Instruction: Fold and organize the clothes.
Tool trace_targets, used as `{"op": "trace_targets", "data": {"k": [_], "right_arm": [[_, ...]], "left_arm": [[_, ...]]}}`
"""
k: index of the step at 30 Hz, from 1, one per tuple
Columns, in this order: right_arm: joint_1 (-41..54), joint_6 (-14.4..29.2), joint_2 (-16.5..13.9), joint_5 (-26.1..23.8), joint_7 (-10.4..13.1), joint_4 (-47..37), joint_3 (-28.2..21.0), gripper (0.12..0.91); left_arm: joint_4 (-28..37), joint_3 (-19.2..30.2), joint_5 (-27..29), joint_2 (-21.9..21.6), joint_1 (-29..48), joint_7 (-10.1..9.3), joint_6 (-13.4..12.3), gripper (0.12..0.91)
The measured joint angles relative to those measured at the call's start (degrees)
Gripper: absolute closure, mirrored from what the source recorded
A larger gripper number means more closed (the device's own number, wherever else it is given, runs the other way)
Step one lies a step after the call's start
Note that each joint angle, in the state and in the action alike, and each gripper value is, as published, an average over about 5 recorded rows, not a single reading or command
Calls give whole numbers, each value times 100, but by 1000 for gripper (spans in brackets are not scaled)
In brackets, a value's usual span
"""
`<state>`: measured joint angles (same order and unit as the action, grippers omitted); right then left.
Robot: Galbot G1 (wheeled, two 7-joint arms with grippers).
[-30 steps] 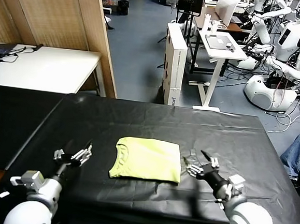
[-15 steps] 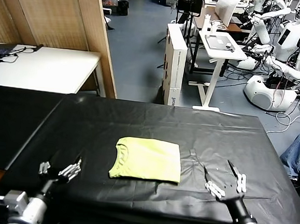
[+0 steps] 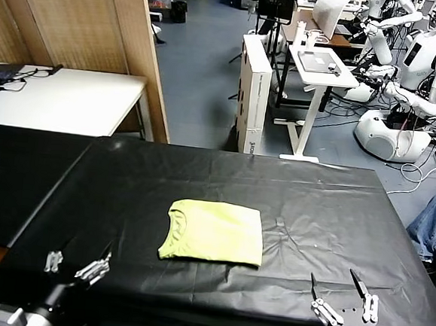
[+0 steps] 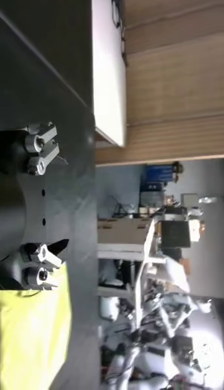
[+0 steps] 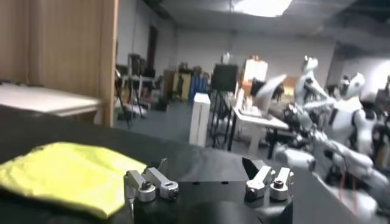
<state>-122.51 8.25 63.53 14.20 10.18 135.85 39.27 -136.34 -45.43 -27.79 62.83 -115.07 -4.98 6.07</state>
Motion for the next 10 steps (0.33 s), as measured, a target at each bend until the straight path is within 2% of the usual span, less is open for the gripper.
{"op": "trace_targets", "data": {"k": [3, 10], "right_arm": [[-98, -15, 37, -1, 6, 44, 25, 118], [-145, -44, 41, 19, -9, 60, 28, 118]], "left_arm": [[-31, -87, -14, 51, -142, 68, -58, 123], [-5, -149, 0, 147, -306, 95, -102, 123]]}}
